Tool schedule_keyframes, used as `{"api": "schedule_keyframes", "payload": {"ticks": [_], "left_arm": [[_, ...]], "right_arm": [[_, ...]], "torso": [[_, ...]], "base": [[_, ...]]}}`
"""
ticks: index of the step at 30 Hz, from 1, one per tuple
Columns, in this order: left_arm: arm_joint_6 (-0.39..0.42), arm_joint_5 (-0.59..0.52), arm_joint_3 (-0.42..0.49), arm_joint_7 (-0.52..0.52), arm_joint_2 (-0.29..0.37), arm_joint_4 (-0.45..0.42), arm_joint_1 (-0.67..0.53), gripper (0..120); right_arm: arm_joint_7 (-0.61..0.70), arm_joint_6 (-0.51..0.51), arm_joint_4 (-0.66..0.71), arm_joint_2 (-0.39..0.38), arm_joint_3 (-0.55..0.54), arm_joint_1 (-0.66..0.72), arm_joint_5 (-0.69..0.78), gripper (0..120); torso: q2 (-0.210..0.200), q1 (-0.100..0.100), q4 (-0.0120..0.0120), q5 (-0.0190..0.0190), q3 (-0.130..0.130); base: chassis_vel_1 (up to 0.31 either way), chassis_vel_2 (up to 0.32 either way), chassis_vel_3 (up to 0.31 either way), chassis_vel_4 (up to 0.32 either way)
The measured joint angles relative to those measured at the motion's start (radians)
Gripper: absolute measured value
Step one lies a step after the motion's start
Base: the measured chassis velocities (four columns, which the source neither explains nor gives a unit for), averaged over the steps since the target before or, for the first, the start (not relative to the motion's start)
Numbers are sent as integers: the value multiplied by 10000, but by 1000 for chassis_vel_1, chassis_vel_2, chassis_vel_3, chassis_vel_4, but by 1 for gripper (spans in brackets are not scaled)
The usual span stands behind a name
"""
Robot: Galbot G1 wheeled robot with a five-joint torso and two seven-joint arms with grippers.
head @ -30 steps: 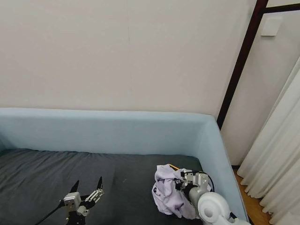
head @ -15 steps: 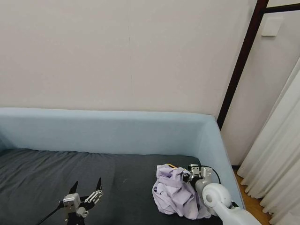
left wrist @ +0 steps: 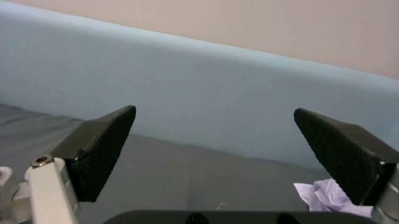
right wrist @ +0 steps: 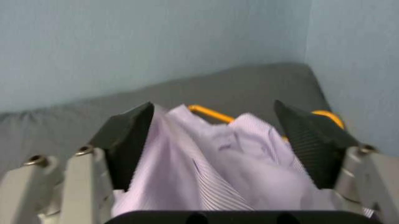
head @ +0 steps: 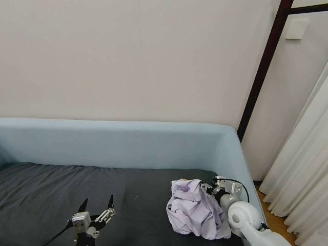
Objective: Pick up the clothes from the sofa and hang them on the clothes hanger.
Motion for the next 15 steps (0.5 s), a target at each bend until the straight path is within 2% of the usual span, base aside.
{"api": "schedule_keyframes", "payload": {"ticks": [4, 10, 15], "left_arm": [[-58, 5, 0, 1, 9, -27, 33, 100], [-66, 7, -19, 2, 49, -71, 66, 100], [-66, 7, -6, 5, 40, 49, -5, 100]], "right_arm": [[61, 870, 77, 2, 53, -61, -82, 97], [37, 1337, 304, -110, 52, -434, -814, 100], [-267, 1412, 1373, -565, -189, -1548, -2411, 100]], "torso": [[0, 0, 1, 0, 0], [0, 0, 1, 0, 0], [0, 0, 0, -2, 0]], "base": [[0, 0, 0, 0], [0, 0, 0, 0], [0, 0, 0, 0]]}}
